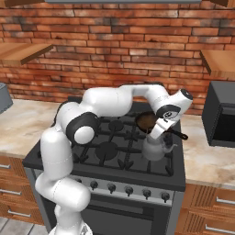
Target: Pick the kettle from the counter and place it on a stove burner. Then turn the burner on.
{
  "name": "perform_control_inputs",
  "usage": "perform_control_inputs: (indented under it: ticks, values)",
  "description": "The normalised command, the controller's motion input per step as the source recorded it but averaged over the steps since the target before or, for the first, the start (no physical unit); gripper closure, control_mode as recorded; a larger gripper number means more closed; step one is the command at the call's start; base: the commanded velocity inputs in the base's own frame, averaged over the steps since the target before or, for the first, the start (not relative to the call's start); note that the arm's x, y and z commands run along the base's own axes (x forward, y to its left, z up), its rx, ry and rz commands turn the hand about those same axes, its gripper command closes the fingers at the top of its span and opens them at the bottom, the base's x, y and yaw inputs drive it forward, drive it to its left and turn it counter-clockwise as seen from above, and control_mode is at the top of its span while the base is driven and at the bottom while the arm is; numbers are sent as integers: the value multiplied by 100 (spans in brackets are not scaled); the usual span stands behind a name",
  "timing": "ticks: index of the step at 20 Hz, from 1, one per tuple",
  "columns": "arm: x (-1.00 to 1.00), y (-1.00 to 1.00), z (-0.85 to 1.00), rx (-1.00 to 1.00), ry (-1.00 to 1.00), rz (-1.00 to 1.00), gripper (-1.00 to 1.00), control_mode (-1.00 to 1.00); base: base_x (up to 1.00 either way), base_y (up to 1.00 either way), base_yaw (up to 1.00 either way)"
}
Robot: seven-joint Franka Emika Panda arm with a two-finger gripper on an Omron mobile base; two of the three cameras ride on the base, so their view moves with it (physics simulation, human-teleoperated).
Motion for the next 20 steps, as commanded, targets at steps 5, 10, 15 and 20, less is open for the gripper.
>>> perform_control_inputs:
  ticks: [5, 10, 15, 20]
  values:
    - [0, 0, 0, 0, 0, 0, -100, -100, 0, 0, 0]
    - [0, 0, 8, 0, 0, 0, -100, -100, 0, 0, 0]
    - [-3, 0, 49, 0, -7, 0, -100, -100, 0, 0, 0]
    - [-38, 0, 59, 0, -14, 0, -100, -100, 0, 0, 0]
